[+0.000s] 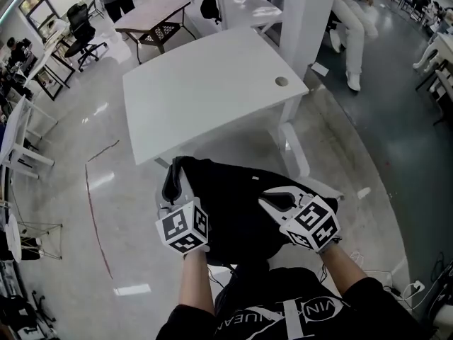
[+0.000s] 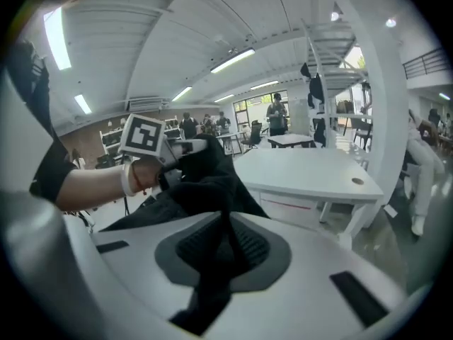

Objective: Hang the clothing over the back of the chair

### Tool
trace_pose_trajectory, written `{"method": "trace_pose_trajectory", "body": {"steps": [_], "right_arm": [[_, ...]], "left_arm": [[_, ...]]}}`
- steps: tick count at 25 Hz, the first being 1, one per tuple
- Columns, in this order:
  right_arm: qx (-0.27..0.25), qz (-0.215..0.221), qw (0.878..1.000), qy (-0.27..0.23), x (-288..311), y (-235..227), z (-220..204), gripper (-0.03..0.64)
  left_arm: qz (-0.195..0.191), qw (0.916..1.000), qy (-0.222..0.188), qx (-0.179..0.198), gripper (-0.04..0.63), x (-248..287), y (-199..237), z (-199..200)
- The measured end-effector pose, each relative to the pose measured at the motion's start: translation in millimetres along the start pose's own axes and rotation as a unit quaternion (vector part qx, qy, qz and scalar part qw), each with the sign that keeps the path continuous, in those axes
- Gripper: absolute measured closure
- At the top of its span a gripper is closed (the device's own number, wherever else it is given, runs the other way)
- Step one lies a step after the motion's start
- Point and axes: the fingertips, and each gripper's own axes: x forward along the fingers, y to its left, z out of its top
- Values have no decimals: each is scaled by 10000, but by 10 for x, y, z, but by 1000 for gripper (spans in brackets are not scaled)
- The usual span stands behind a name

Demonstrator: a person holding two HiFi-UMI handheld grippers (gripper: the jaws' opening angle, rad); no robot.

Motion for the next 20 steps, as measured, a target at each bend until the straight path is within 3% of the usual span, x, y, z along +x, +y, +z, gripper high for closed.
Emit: {"method": "trace_pose_trajectory", "body": {"steps": [8, 14, 20], "right_arm": [[-323, 140, 9989, 320, 86, 214, -139, 574], [-326, 136, 9988, 327, 93, 213, -156, 574], [-425, 99, 9981, 440, 143, 240, -189, 574]], "left_arm": [[-144, 9990, 402, 104, 551, 8, -63, -182], [-337, 9924, 1179, -42, 445, -3, -89, -508], [-308, 9795, 1988, -137, 426, -107, 44, -850]]}}
